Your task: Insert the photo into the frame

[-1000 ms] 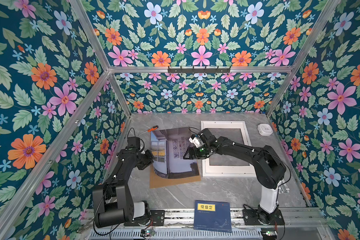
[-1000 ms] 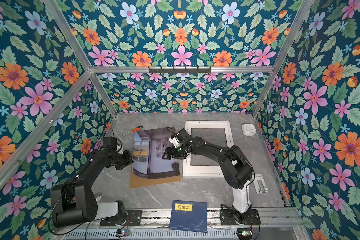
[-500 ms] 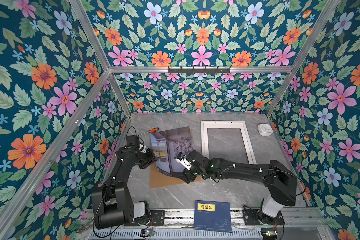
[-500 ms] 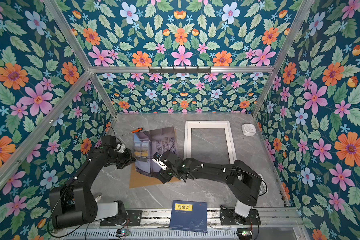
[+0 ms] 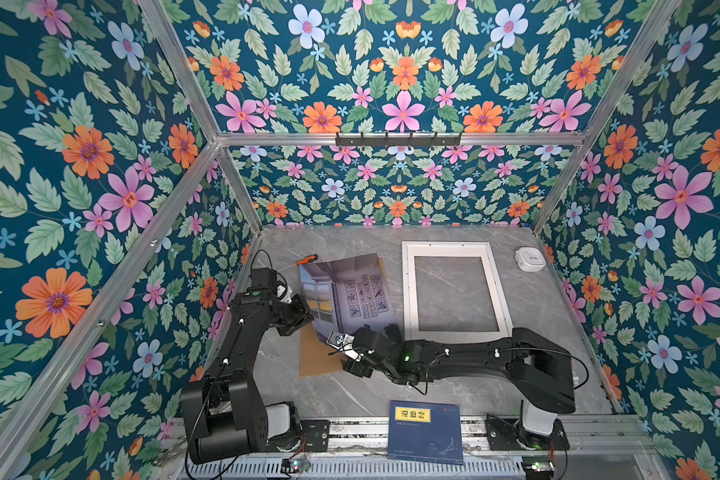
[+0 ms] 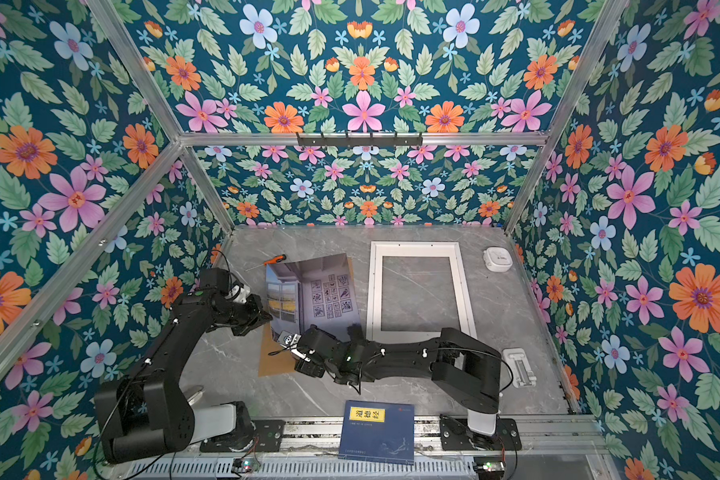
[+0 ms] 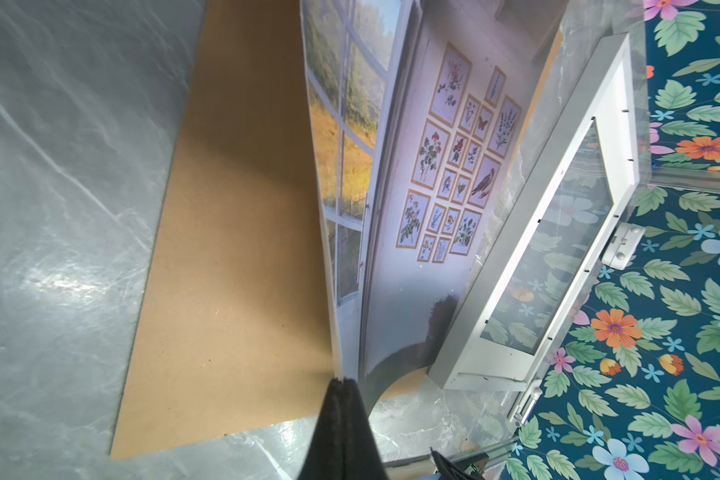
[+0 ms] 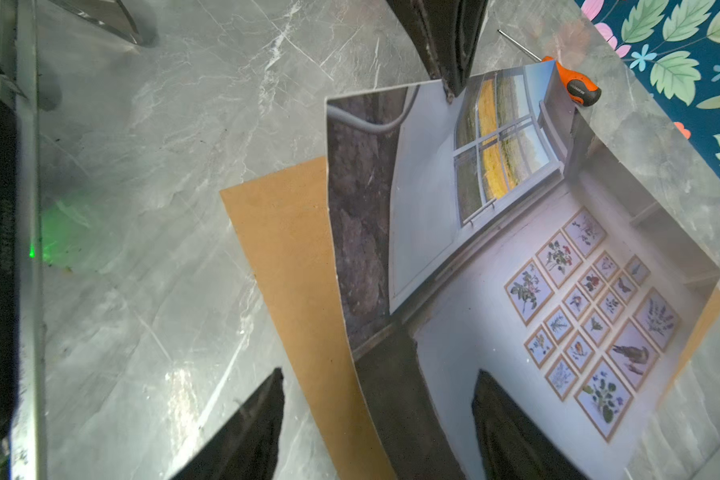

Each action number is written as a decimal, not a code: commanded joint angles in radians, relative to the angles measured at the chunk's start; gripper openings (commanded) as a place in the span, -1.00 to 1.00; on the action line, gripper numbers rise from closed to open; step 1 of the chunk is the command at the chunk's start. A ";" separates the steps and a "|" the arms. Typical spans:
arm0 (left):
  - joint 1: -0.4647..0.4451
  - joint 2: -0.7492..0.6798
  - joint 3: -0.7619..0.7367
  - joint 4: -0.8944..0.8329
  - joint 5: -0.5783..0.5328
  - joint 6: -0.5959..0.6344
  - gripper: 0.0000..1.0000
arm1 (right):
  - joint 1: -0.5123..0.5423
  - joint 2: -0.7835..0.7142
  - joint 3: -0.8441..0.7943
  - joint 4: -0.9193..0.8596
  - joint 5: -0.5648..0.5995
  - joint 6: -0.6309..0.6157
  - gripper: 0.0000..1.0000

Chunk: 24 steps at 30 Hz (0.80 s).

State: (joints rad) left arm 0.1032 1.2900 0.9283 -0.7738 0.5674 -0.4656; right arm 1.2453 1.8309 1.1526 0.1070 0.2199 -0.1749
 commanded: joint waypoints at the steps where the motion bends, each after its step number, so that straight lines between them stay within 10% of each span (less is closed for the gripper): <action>1: 0.001 -0.007 0.003 -0.021 0.018 0.007 -1.00 | 0.016 0.029 0.023 0.074 0.056 -0.026 0.39; 24: 0.000 -0.016 0.014 -0.019 0.038 0.004 -1.00 | 0.045 0.185 0.051 0.189 0.359 -0.004 -0.65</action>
State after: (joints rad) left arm 0.1032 1.2804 0.9348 -0.7795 0.5991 -0.4664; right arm 1.2881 2.0171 1.2060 0.2649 0.5373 -0.1860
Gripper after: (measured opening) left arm 0.048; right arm 0.200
